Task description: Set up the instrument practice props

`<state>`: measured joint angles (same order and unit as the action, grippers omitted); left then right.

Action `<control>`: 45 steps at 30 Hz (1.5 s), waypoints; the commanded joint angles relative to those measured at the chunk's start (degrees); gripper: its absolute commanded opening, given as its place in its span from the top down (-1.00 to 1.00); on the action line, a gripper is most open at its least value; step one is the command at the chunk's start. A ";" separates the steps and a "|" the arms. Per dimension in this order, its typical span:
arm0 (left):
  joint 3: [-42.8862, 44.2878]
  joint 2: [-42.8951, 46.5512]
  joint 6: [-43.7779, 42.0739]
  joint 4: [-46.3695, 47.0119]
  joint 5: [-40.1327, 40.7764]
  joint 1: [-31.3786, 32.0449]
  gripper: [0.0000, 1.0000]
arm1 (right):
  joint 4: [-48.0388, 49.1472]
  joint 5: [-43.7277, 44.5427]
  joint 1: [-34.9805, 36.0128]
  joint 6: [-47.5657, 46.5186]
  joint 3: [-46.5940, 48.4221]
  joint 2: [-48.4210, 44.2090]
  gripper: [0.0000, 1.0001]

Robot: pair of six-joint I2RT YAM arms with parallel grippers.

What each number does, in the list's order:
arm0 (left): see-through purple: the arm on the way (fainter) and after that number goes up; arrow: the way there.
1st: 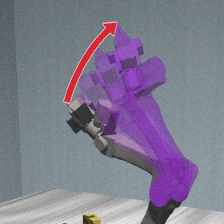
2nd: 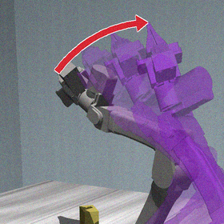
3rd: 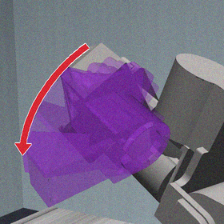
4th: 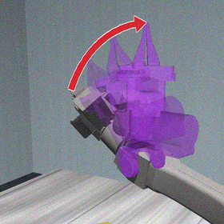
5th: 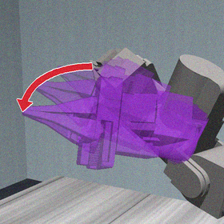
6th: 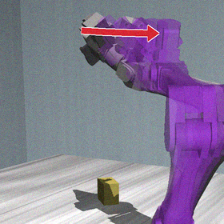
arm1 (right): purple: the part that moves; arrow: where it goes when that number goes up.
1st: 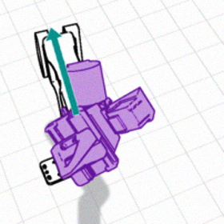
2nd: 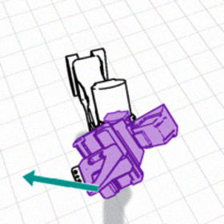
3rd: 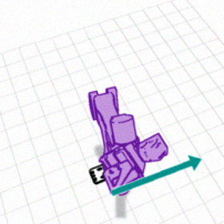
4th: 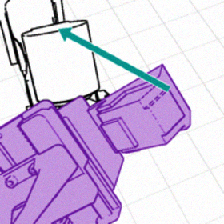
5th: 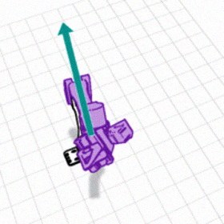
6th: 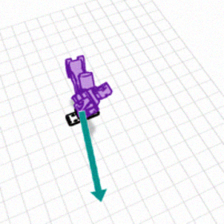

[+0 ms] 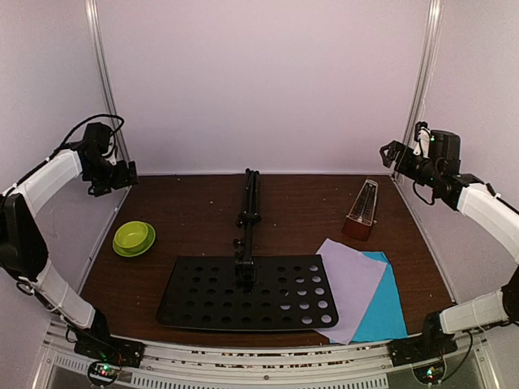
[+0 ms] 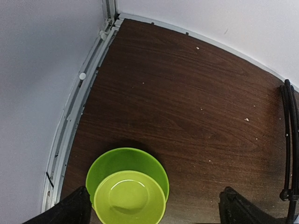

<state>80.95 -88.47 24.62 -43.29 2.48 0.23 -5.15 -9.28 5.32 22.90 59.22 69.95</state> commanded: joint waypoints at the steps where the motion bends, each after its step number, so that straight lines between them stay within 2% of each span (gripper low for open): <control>1: 2.48 -0.85 -0.85 3.04 -4.44 2.83 -0.96 | 2.59 -4.83 -0.01 -0.13 4.53 0.66 -1.00; 8: -1.69 2.59 -9.77 5.14 -11.23 12.02 -0.96 | -2.62 -7.07 6.10 -4.00 9.37 3.14 -1.00; 12: -6.51 8.66 -16.61 6.20 -11.31 19.76 -0.96 | -7.37 -6.58 12.26 -6.94 11.21 5.27 -1.00; 15: -11.15 14.38 -20.68 6.64 -10.69 26.00 -0.96 | -8.99 -9.78 15.58 -8.26 11.06 6.78 -1.00; 19: -17.56 21.40 -21.89 6.79 -10.30 34.64 -0.95 | -9.89 -17.70 17.38 -7.77 9.43 7.94 -1.00; 22: -21.78 25.80 -21.88 6.85 -7.04 42.35 -0.95 | -9.94 -19.96 18.08 -5.16 6.02 7.04 -1.00; 28: -26.11 31.71 -21.95 6.66 -3.79 49.37 -0.96 | -15.64 -20.76 20.22 0.20 0.28 3.16 -1.00; 32: -26.60 30.99 -23.47 7.94 -2.51 53.22 -0.96 | -17.29 -20.32 21.66 4.28 -4.74 -1.37 -1.00; 38: -23.11 29.06 -25.65 6.08 -0.05 63.54 -0.96 | -22.69 -16.12 21.80 5.66 -7.18 -7.64 -1.00; 42: -22.34 29.30 -24.40 4.72 3.77 71.67 -0.95 | -22.51 -16.58 21.75 5.75 -9.31 -9.24 -1.00; 45: -19.81 26.77 -22.66 0.85 8.79 79.23 -0.95 | -16.83 -18.04 21.71 8.78 -12.41 -10.10 -1.00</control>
<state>57.17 -59.94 0.62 -39.86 4.60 72.49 -25.74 -26.92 27.00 28.29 50.22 60.71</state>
